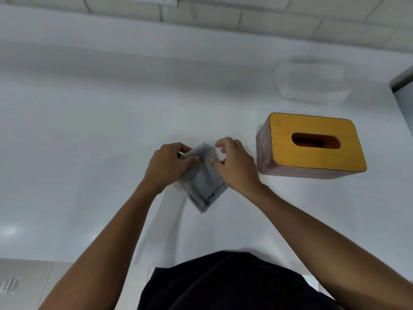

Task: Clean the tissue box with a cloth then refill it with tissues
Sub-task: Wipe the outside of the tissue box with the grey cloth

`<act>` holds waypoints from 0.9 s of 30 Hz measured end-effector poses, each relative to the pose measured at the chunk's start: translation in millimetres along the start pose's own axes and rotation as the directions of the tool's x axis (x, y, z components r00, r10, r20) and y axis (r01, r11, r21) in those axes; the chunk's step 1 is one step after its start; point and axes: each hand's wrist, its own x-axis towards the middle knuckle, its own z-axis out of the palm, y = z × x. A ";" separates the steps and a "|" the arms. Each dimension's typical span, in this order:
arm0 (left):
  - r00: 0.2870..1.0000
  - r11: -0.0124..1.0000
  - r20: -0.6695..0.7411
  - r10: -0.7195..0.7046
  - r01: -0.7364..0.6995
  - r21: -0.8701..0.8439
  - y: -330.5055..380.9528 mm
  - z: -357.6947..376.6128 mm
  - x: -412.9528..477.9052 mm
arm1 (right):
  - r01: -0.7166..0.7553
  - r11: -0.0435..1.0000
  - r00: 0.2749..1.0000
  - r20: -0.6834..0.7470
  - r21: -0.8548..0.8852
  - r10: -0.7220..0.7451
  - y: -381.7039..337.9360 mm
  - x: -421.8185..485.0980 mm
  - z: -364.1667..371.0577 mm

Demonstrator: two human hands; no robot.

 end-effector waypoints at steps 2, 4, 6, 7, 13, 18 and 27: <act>0.998 0.975 0.021 -0.055 0.058 -0.217 7.7 6.5 -5.5 | 0.135 0.983 0.991 -0.038 0.128 -0.132 -3.1 -15.4 -6.0; 0.989 0.887 0.110 -0.094 0.134 -0.442 17.9 12.4 -11.5 | 0.213 0.953 0.968 0.087 0.214 -0.236 -10.4 -32.2 -11.6; 0.977 0.778 0.193 -0.088 0.189 -0.600 30.3 14.3 -17.1 | 0.185 0.970 0.952 0.216 0.155 -0.216 -16.2 -42.6 -10.4; 0.976 0.756 0.208 -0.069 0.187 -0.628 36.1 14.0 -19.2 | 0.155 0.975 0.963 0.196 0.162 -0.186 -16.2 -44.0 -8.7; 0.979 0.872 -0.085 0.187 -0.205 -0.444 47.6 8.4 -22.3 | -0.390 0.405 0.902 0.254 0.827 0.349 -3.7 -54.0 -35.5; 0.918 0.899 -0.040 0.394 -0.394 -0.190 66.8 29.3 -19.5 | -0.376 0.189 0.841 0.249 0.907 0.480 23.7 -95.6 -72.1; 0.434 0.212 0.450 0.781 -0.861 0.462 189.8 115.8 -1.9 | -0.297 0.121 0.745 0.151 0.947 0.650 74.0 -158.1 -111.2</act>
